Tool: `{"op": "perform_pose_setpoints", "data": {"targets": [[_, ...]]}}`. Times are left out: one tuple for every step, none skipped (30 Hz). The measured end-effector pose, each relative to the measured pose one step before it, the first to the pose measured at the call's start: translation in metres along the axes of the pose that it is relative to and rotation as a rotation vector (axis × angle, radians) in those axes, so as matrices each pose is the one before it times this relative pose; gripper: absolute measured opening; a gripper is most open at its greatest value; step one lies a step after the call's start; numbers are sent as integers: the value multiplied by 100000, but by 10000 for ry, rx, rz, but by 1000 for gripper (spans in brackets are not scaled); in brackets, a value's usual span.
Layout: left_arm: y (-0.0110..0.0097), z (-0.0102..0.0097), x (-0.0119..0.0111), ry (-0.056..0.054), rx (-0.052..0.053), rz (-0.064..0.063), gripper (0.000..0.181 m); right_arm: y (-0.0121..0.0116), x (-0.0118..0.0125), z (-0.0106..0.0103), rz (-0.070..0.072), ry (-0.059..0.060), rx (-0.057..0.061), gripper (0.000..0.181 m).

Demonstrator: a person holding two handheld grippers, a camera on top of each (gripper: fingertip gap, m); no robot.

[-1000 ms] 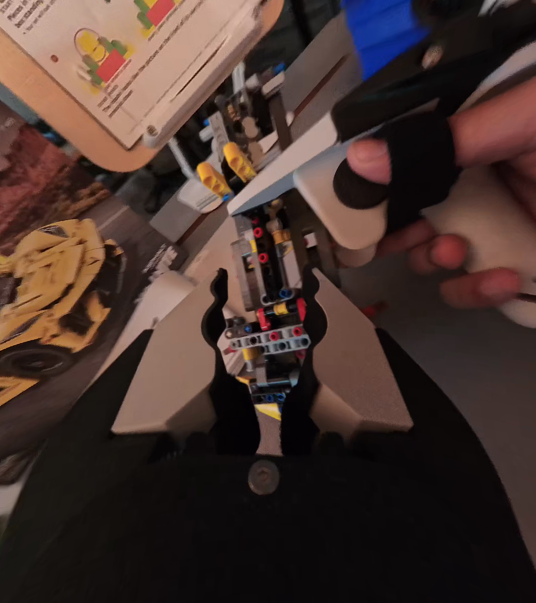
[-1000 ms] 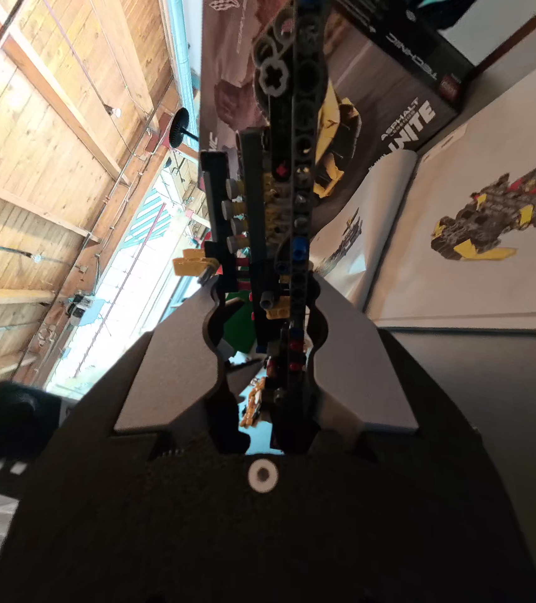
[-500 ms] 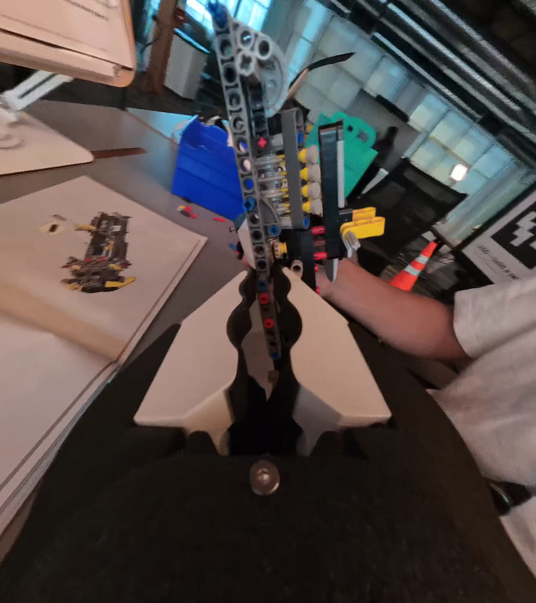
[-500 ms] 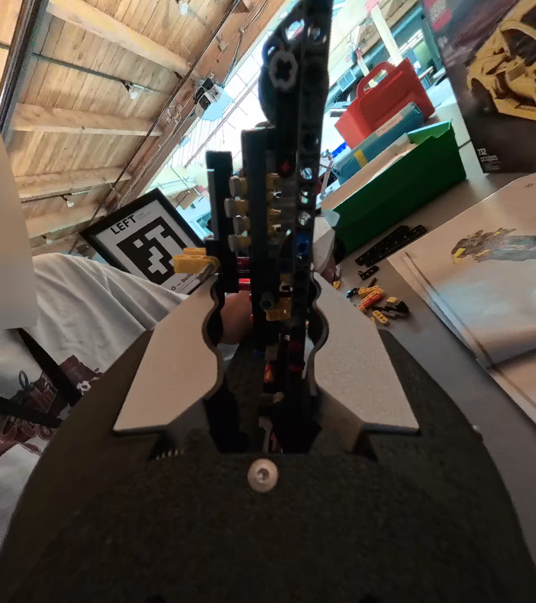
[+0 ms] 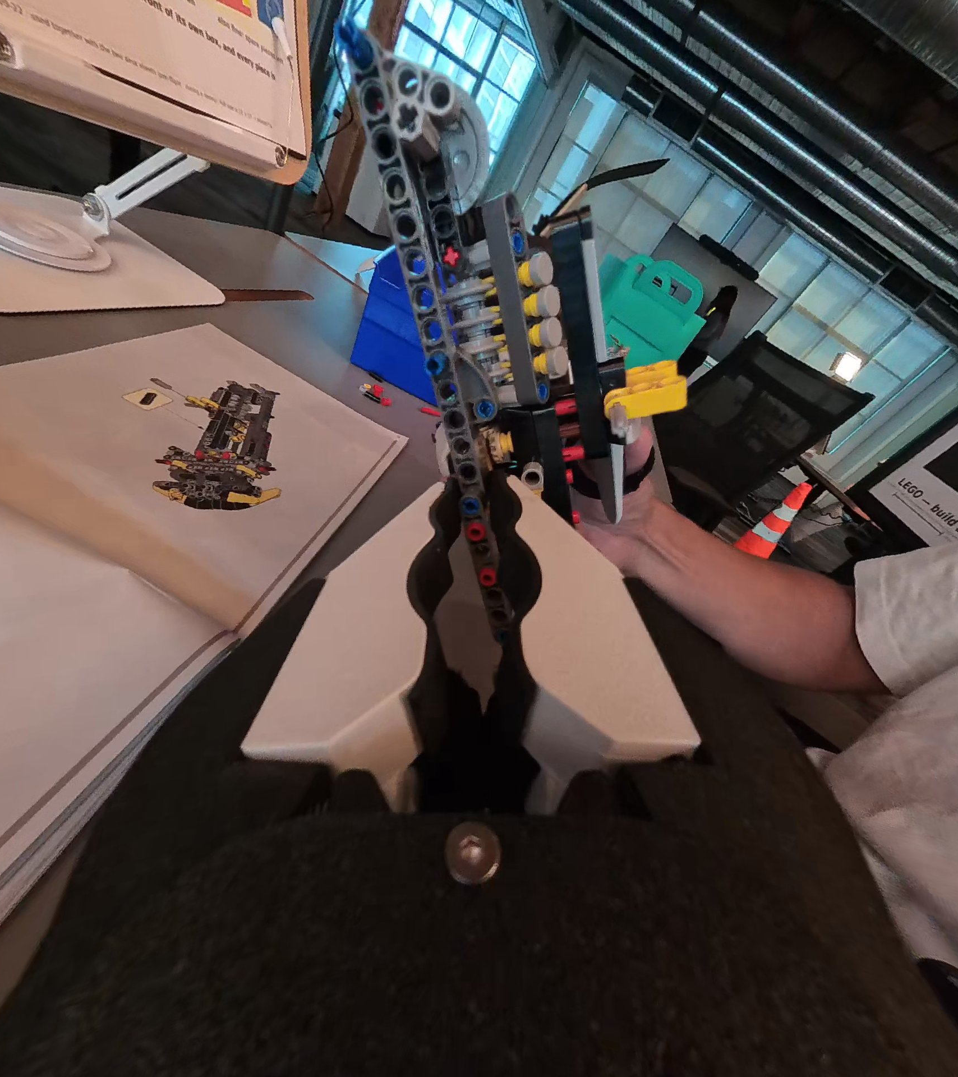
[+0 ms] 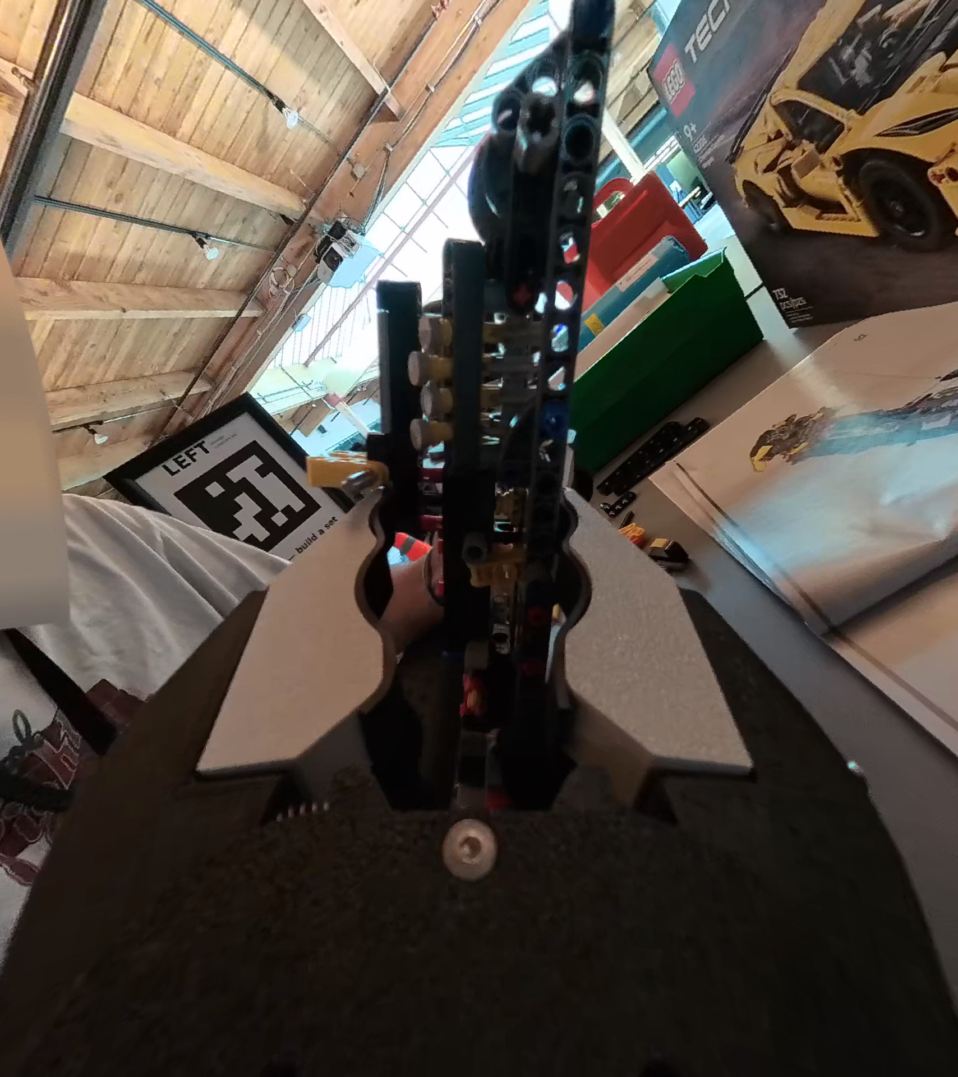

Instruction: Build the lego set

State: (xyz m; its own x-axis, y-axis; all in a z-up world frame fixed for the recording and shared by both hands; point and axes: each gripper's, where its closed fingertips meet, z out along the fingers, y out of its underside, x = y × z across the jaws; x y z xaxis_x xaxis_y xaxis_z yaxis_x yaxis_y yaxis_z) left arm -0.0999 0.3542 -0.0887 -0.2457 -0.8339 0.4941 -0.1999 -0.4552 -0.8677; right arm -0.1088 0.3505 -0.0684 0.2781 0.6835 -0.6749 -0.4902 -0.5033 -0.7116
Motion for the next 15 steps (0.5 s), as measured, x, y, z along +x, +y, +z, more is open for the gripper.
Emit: {"op": "perform_pose_setpoints", "data": {"targets": [[-8,67,51,22,93,-41,8,-10,-68,-71,-44,-68,23,53],[8,65,33,29,62,-94,8,11,12,-67,-40,-7,-15,53],[72,70,-115,-81,10,-33,8,50,132,-34,-36,70,-43,53],[31,31,-71,-49,33,22,8,93,55,-33,-39,12,-53,53],[67,27,-63,0,-8,-24,9,94,71,-31,55,-8,-56,53],[56,9,-54,35,-6,-73,8,6,39,-36,82,-46,28,53],[-8,23,-40,31,42,-93,8,-100,74,-25,116,-22,98,53],[-15,12,-30,35,41,-88,8,-143,59,-10,184,-47,129,52],[-54,1,47,92,63,-104,8,-91,-30,-30,257,-140,103,52],[-55,1,138,148,54,-117,7,-64,-105,-50,261,-211,78,51],[-3,-1,165,165,-3,-101,7,-27,-120,-58,240,-187,45,51],[56,4,169,149,-63,-36,7,68,-168,-42,108,-144,-32,51],[84,-15,259,179,-101,116,7,101,-239,-23,-50,-110,-86,51],[116,-21,247,156,-164,198,7,120,-208,-18,-93,-58,-112,51],[41,-24,290,173,-141,162,7,74,-292,19,-73,-117,-85,51]]}}
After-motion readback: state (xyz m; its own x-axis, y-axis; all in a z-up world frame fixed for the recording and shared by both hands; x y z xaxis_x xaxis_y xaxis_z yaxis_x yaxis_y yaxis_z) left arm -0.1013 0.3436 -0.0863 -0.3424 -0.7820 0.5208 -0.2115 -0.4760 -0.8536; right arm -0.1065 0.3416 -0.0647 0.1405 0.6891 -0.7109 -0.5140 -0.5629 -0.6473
